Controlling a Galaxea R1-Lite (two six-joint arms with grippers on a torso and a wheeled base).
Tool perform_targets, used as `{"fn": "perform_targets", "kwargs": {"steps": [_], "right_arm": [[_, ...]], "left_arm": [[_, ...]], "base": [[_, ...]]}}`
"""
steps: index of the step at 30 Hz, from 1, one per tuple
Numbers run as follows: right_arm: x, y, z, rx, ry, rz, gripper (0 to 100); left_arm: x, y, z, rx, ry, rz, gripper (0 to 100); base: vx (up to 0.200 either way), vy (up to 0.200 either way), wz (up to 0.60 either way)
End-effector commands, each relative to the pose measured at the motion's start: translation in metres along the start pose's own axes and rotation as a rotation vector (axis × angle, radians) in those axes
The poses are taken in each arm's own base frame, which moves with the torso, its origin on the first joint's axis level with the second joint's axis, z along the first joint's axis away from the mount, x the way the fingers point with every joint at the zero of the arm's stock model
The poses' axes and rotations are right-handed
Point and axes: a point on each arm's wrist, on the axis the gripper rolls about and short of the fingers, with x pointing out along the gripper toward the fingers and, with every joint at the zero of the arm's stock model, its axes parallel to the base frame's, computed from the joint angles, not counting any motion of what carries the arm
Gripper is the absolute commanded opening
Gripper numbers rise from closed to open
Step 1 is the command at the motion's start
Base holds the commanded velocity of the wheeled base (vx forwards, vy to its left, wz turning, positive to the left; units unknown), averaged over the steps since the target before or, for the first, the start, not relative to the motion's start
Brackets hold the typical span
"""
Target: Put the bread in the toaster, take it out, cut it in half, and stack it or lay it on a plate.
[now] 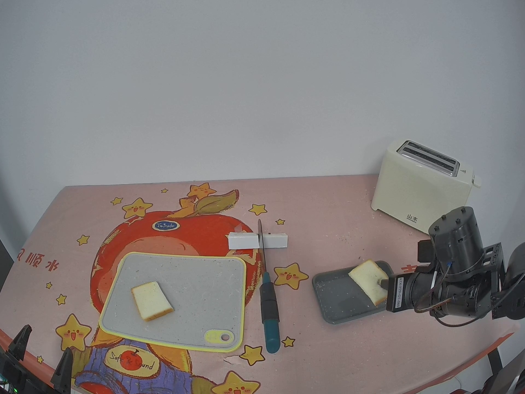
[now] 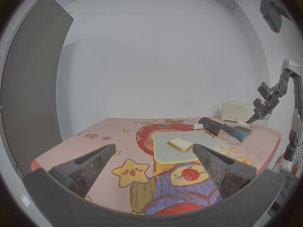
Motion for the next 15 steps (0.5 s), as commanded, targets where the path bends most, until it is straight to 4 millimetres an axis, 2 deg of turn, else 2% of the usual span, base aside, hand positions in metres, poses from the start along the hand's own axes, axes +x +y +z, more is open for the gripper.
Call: {"fn": "perform_targets", "kwargs": {"steps": [1,7,15], "right_arm": [[0.004,0.0,0.001,0.009,0.007,-0.012,0],[0.008,-0.006,0.003,0.025,0.003,-0.045,0],[0.017,-0.002,-0.003,0.004,0.037,-0.057,0]], "left_arm": [[0.001,0.0,-0.005,0.0,0.018,-0.001,100],[0.001,0.0,-0.005,0.0,0.018,0.001,100],[0.001,0.0,-0.005,0.0,0.018,-0.001,100]], "base": [[0.0,0.0,0.0],[0.0,0.0,0.0],[0.0,0.0,0.0]]}}
